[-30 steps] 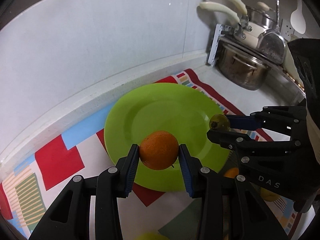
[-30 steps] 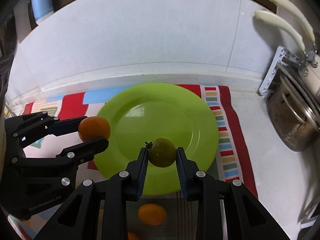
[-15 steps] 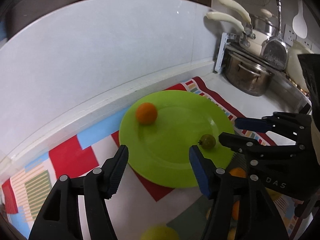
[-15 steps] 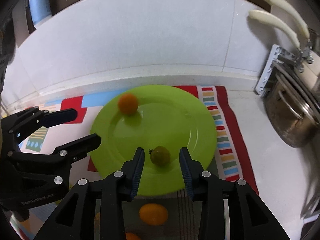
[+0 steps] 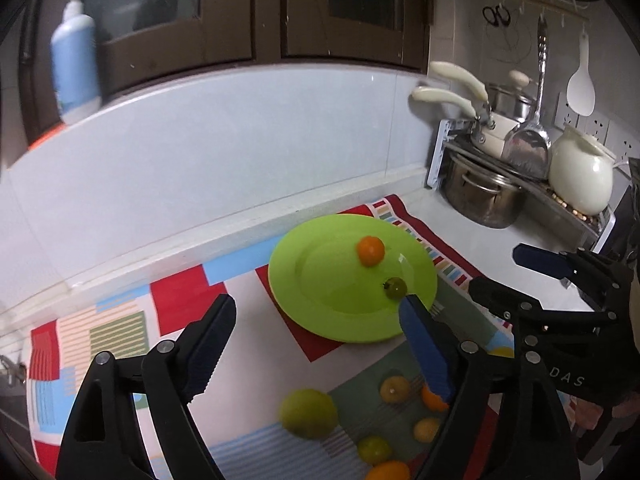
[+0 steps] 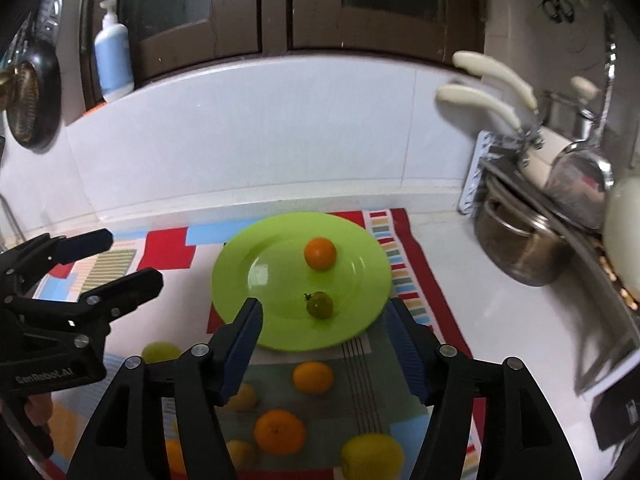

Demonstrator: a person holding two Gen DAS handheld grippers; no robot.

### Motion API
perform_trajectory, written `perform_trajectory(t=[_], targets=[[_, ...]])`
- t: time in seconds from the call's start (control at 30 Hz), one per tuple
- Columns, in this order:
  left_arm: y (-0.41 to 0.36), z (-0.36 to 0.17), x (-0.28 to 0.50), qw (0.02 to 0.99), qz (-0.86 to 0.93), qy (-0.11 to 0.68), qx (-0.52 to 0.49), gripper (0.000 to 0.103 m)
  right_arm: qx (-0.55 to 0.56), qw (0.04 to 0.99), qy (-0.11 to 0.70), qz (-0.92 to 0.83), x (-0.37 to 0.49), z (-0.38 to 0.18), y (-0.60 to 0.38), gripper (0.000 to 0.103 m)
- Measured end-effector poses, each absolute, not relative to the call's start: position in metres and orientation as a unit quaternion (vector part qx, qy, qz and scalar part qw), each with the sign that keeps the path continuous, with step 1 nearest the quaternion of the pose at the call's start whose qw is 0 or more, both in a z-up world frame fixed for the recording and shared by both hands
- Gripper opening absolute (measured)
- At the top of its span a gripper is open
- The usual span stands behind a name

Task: Organize fruits
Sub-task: 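Withdraw both tools from the plate back toward the loose fruits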

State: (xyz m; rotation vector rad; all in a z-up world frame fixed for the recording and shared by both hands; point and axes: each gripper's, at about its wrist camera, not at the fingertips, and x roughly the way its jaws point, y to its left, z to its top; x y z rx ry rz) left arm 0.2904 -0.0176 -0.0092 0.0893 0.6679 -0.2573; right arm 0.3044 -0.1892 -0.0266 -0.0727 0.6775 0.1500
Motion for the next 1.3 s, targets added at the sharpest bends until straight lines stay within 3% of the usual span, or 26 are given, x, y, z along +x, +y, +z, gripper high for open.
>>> perform_trajectory(t=[0.3,0.67,1.3], targets=[[-0.021,0.004,0.247,0.943,-0.109,0.312,0.043,0.093,-0.025,0.951,0.303,0.051,0.258,-0.013,-0.197,0.075],[-0.027,0.002,0.208,0.948,-0.089,0.301,0.045,0.096,-0.019,0.954,0.298,0.030,0.226,-0.017,-0.217,0.076],[-0.038,-0.076,0.178,0.918,-0.074,0.385,0.066,0.096,-0.052,0.934,0.352,0.032,0.204,-0.072,-0.235,0.076]])
